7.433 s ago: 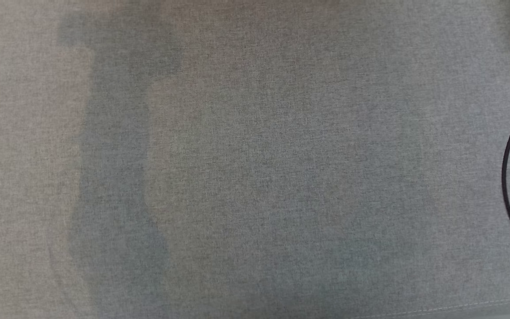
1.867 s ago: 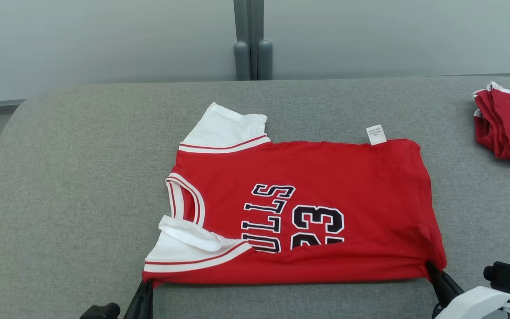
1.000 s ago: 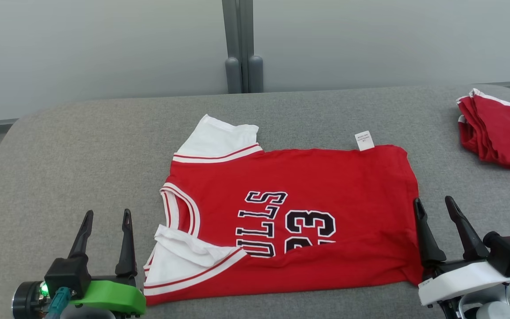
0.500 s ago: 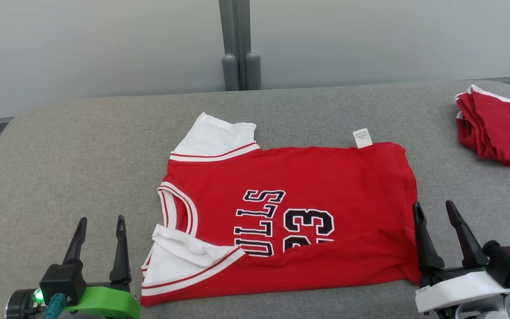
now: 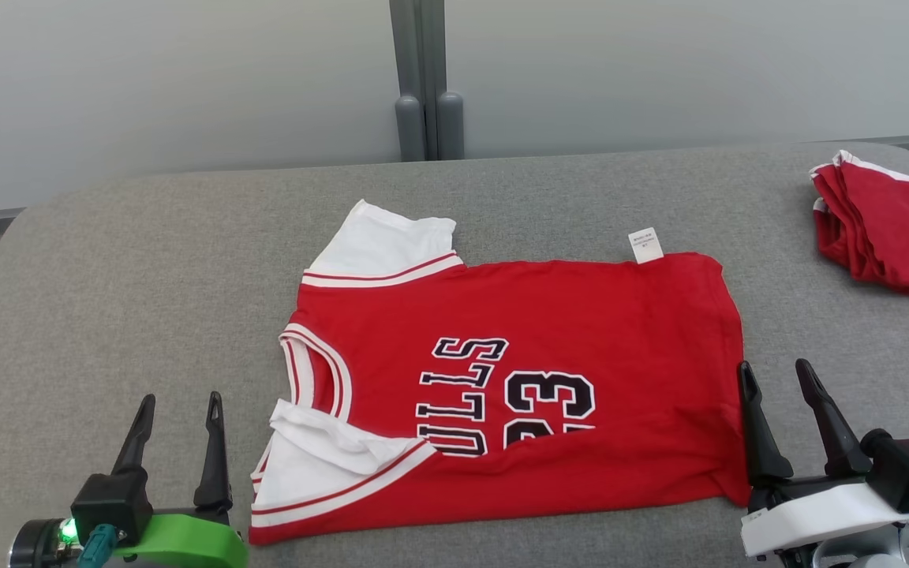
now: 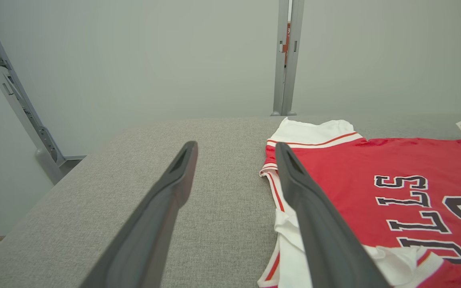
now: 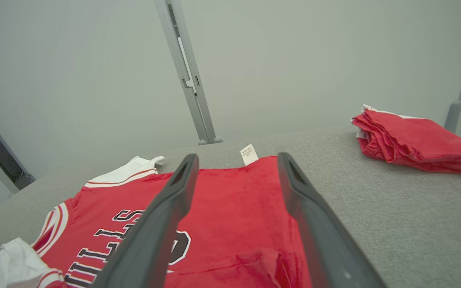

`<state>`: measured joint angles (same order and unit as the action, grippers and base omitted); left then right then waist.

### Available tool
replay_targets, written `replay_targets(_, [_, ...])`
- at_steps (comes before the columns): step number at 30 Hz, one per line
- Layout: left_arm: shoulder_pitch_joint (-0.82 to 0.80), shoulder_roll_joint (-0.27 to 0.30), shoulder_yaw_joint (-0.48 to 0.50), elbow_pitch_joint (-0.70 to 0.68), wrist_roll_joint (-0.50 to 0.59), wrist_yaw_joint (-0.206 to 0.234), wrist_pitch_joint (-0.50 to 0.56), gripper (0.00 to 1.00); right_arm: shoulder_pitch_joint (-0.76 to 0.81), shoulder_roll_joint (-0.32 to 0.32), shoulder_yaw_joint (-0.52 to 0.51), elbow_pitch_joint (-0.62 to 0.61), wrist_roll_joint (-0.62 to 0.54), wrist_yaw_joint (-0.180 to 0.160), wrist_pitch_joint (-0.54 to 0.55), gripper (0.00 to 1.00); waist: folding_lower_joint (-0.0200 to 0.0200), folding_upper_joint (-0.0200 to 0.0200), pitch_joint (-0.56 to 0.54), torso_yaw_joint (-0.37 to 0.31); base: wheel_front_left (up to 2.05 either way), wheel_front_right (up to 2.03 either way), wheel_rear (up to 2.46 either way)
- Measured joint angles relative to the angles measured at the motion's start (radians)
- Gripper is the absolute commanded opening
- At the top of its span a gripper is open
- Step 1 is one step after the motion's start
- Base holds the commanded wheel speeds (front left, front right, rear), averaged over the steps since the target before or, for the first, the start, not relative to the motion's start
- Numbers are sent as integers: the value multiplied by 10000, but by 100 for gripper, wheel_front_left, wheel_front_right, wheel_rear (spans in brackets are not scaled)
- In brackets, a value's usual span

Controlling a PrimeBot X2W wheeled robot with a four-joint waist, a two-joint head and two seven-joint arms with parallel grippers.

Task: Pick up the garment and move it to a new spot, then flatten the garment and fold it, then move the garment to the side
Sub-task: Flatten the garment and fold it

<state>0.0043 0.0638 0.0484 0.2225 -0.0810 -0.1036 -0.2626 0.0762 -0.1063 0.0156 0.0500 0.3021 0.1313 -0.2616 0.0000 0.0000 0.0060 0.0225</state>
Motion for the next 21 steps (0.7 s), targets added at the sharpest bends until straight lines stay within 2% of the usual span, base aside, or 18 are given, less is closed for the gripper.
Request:
replay_targets(6, [-598, 380, -6, 127, 54, -104, 0, 100, -505, -403, -73, 268, 4, 0, -2, 100, 0, 0, 146, -81, 0, 0, 0])
replay_targets(12, [-1887, 890, -407, 564, 42, -196, 2, 100, -1489, -978, 8, 1087, 255, 0, -10, 100, 0, 0, 442, -171, 0, 0, 0])
replay_targets(17, [-3686, 1331, -989, 1367, -349, -242, -2, 100, -2758, -1478, 174, 1941, 585, 0, 199, 100, 0, 0, 840, -221, 0, 0, 0])
replay_targets(21, [-5267, 1787, -2176, 2253, -1083, -255, 268, 100, -4088, -1810, 562, 2550, 752, 0, 654, 100, 0, 0, 1329, -303, 0, 0, 0])
